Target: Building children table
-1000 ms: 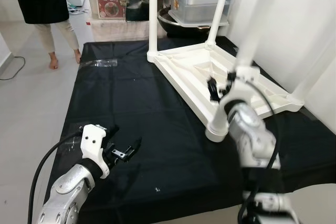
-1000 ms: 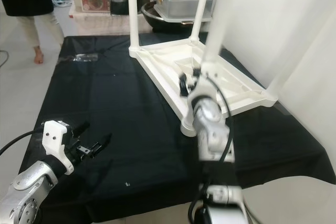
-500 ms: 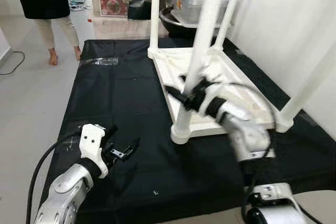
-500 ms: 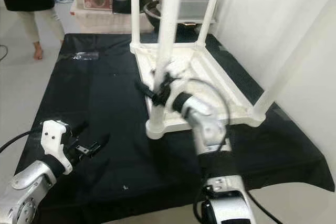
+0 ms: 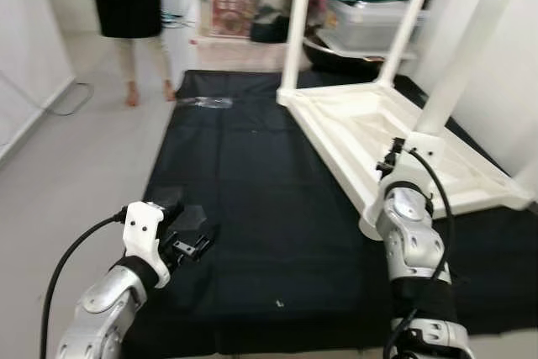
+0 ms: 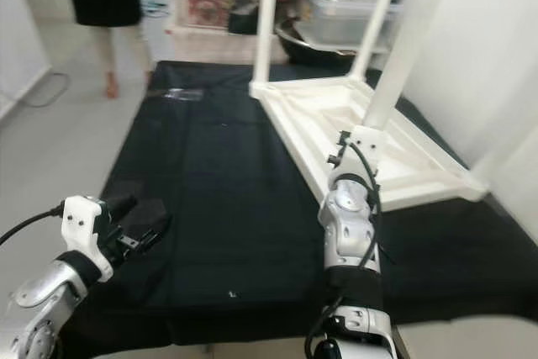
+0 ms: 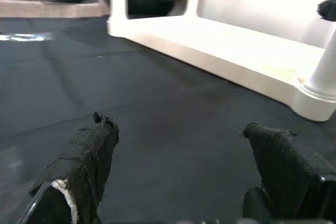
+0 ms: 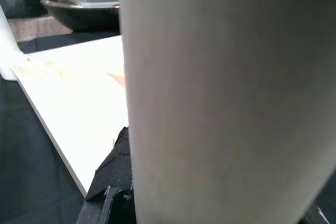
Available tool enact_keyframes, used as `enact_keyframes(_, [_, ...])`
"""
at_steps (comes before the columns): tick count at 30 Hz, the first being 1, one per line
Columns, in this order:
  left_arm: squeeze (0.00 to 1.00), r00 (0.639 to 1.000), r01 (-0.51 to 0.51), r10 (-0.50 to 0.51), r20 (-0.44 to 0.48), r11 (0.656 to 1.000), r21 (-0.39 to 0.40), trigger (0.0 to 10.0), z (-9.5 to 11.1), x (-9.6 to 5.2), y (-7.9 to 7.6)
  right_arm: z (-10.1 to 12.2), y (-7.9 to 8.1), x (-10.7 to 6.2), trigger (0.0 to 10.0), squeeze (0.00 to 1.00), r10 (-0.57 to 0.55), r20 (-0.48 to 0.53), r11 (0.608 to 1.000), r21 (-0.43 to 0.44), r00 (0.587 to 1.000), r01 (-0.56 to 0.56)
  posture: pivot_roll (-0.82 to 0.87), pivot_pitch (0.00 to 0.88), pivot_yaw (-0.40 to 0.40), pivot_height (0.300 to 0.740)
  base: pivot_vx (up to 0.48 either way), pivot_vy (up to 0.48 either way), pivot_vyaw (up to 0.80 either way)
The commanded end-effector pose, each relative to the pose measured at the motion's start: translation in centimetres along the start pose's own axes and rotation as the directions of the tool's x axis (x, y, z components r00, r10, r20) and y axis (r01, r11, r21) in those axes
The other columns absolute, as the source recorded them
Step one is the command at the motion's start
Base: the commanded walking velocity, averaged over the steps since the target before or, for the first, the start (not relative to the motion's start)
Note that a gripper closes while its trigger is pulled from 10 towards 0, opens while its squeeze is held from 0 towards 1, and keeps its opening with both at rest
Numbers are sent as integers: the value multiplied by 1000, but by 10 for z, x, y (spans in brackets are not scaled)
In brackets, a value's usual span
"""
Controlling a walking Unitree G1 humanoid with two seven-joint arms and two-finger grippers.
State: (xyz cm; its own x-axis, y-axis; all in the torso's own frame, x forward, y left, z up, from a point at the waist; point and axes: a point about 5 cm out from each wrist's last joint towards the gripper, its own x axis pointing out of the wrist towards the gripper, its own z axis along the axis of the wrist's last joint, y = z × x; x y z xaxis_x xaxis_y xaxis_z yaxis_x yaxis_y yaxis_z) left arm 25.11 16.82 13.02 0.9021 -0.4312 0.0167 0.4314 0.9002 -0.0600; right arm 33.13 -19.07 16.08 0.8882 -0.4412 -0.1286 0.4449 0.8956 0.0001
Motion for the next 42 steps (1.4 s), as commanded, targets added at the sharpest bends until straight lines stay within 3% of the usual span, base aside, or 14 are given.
enact_keyframes(1, [0, 1000, -2, 2, 3, 1000, -11, 10000, 0, 0, -1, -32, -15, -4, 0, 0, -66, -148, 990, -133, 987, 46, 51, 0, -106, 740, 0, 0, 0])
enact_keyframes(3, [0, 1000, -3, 3, 10, 1000, -13, 10000, 0, 2, -2, -36, 0, -6, 10000, 0, 85, -196, 988, -107, 977, -107, 45, 0, -105, 740, 0, 0, 0])
enact_keyframes(7, [0, 1000, -1, 1, 15, 1000, -15, 10000, 1, 2, -1, -1, 28, -1, 10000, 1000, 291, 14, 957, -12, 957, -291, 50, 0, -114, 740, 0, 0, 0])
enact_keyframes(10, [0, 1000, 0, 0, 15, 1000, -15, 10000, 1, 2, -1, 11, 34, 4, 10000, 1000, 320, 54, 947, 0, 946, -320, 53, 0, -116, 740, 0, 0, 0])
enact_keyframes(11, [0, 1000, -1, 1, 16, 1000, -15, 10000, 1, 2, -1, 21, 41, 8, 10000, 0, 363, 79, 931, 9, 929, -364, 54, 0, -119, 740, 0, 0, 0])
enact_keyframes(17, [0, 1000, -9, 9, 23, 1000, -17, 10000, 2, 4, -1, 52, 49, 11, 10000, 0, 811, 151, 579, -63, 565, -813, 57, 0, -125, 740, 0, 0, 0])
enact_keyframes(27, [0, 1000, 3, -2, 17, 1000, -19, 10000, 1, 9, -2, 2, 63, 4, 10000, 0, 942, -91, 309, -129, 322, -942, 71, 0, -123, 740, 0, 0, 0])
enact_keyframes(30, [0, 1000, 4, -3, 16, 1000, -19, 10000, 1, 9, -2, -6, 68, 3, 10000, 0, 939, -116, 307, -143, 324, -941, 76, 0, -123, 740, 0, 0, 0])
enact_keyframes(31, [0, 1000, 1, 0, 16, 1000, -18, 10000, 1, 8, -2, -9, 73, 1, 1961, 0, 932, -119, 320, -169, 342, -932, 77, 0, -122, 740, 0, 0, 0])
enact_keyframes(32, [0, 1000, -2, 2, 17, 1000, -19, 10000, 1, 7, -1, -10, 77, 0, 0, 0, 924, -108, 344, -184, 367, -921, 71, 0, -117, 740, 0, 0, 0])
enact_keyframes(36, [0, 1000, -3, 4, 18, 1000, -19, 10000, 1, 6, -1, -12, 78, 0, 0, 0, 906, -110, 385, -185, 409, -904, 69, 0, -115, 740, 0, 0, 0])
enact_keyframes(38, [0, 1000, -3, 3, 18, 1000, -19, 10000, 1, 5, 0, -12, 76, 8, 0, 0, 819, -93, 543, -192, 566, -817, 61, 0, -108, 740, 0, 0, 0])
enact_keyframes(39, [0, 1000, -1, 2, 18, 1000, -19, 10000, 2, 4, 0, -13, 56, 22, 0, 0, 564, -65, 813, -131, 823, -567, 56, 0, -104, 740, 0, 0, 0])
enact_keyframes(42, [0, 1000, 0, 1, 17, 1000, -18, 10000, 2, 4, 1, -17, 32, 25, 0, 0, 309, -71, 945, -91, 949, -314, 56, 0, -98, 740, 0, 0, 0])
